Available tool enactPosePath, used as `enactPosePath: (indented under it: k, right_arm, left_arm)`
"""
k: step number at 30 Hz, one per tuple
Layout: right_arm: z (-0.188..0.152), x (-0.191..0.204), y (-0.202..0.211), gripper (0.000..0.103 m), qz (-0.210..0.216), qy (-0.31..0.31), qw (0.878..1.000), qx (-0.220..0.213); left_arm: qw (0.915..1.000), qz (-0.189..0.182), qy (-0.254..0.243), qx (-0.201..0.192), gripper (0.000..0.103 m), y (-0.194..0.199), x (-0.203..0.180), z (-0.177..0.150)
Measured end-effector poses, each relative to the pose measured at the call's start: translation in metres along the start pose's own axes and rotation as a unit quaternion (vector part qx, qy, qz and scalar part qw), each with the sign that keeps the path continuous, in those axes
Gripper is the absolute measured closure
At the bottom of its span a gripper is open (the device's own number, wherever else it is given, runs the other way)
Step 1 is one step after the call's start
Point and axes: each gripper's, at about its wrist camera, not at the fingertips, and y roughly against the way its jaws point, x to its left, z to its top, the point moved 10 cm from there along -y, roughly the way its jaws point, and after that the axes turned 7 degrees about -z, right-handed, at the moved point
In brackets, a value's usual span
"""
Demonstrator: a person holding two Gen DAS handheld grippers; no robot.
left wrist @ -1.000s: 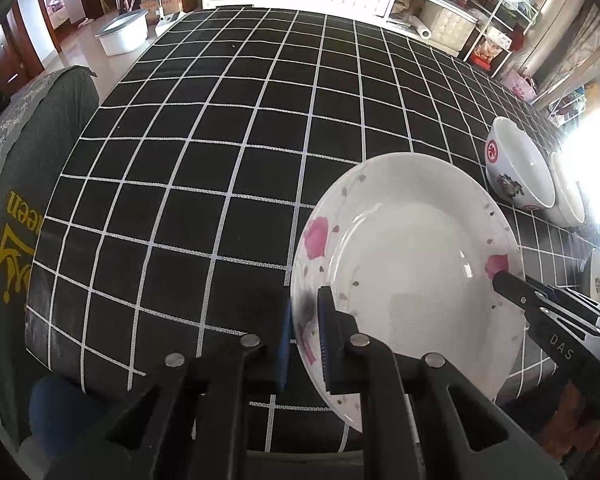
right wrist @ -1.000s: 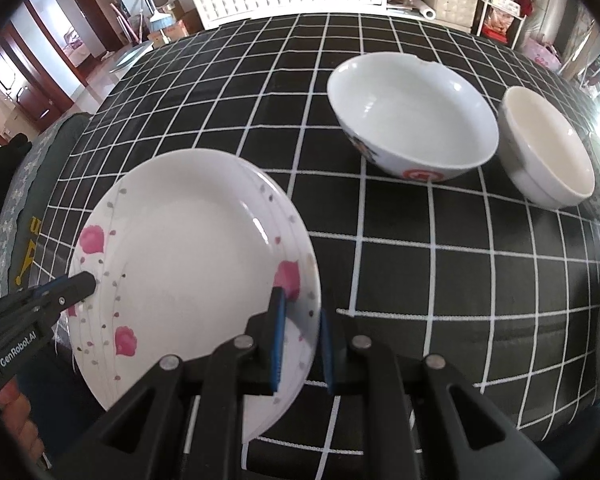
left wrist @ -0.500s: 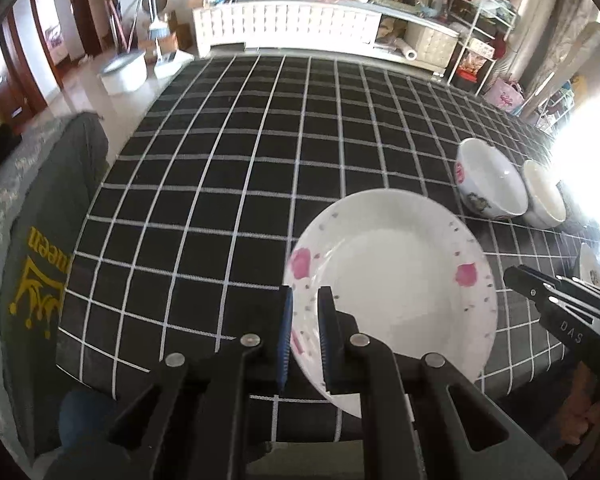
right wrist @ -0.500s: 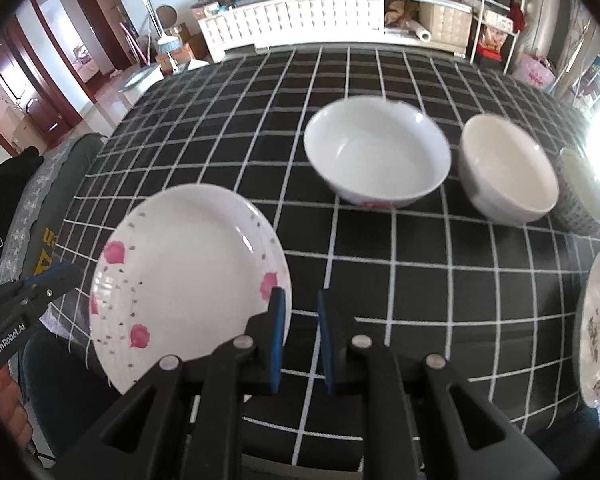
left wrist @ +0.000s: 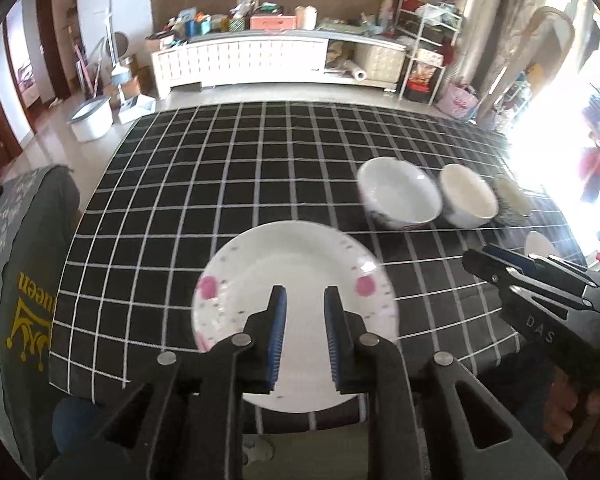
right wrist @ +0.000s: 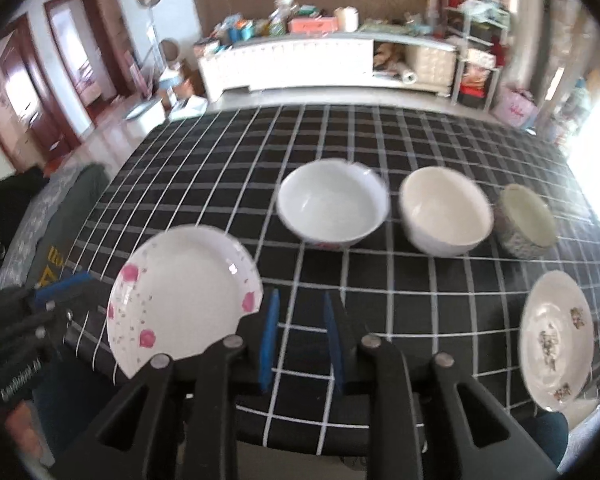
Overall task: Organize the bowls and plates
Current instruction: 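Open both tools to release the pink-flower plate, then move both tools to the cartoon-print plate and grasp its rim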
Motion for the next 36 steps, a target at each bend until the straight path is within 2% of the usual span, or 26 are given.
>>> enactPosePath:
  k: [2,4,6,9,12,16,20,22,25,30,34,36]
  right_arm:
    - [0.003,-0.006,0.009,0.074,-0.003,0.0,1.0,-0.024]
    - [0.004,-0.01,0.015,0.067,-0.019,0.03,0.999,-0.039]
    - [0.003,-0.015,0.019,0.065,-0.023,0.052,0.997,-0.044]
    - [0.003,-0.029,0.023,0.065,0.004,0.02,0.999,-0.039]
    - [0.005,-0.045,0.029,0.063,0.0,0.007,0.999,-0.045]
    - [0.005,-0.064,0.039,0.048,-0.002,-0.005,0.999,-0.051]
    - [0.003,-0.08,0.043,0.043,0.006,-0.01,0.999,-0.048]
    - [0.0,-0.088,0.044,0.037,0.006,-0.01,0.999,-0.048]
    - [-0.001,-0.104,0.047,0.033,0.009,-0.017,0.999,-0.05]
    - [-0.004,-0.142,0.047,0.033,-0.022,-0.024,0.998,-0.047]
    - [-0.005,-0.17,0.047,0.022,-0.033,-0.036,0.998,-0.046]
    - [-0.006,-0.184,0.045,0.02,-0.037,-0.041,0.997,-0.045]
  left_arm:
    - [0.9999,-0.004,-0.008,-0.009,0.081,0.004,-0.012,0.004]
    - [0.9998,-0.006,-0.013,-0.017,0.079,0.006,-0.02,0.007]
    - [0.9995,-0.008,-0.017,-0.025,0.075,0.008,-0.029,0.009]
    - [0.9993,-0.012,-0.023,-0.028,0.073,0.007,-0.043,0.012]
    - [0.9989,-0.018,-0.03,-0.029,0.068,0.005,-0.058,0.014]
    - [0.9981,-0.024,-0.047,-0.031,0.066,0.002,-0.08,0.016]
    - [0.9965,-0.04,-0.066,-0.031,0.064,-0.004,-0.11,0.02]
    - [0.9959,-0.048,-0.071,-0.03,0.064,-0.006,-0.122,0.022]
    - [0.9947,-0.058,-0.081,-0.027,0.058,-0.012,-0.143,0.024]
    - [0.9928,-0.063,-0.099,-0.02,0.057,-0.024,-0.172,0.026]
    - [0.9909,-0.072,-0.113,-0.007,0.057,-0.041,-0.198,0.027]
    - [0.9896,-0.077,-0.121,0.0,0.057,-0.049,-0.212,0.026]
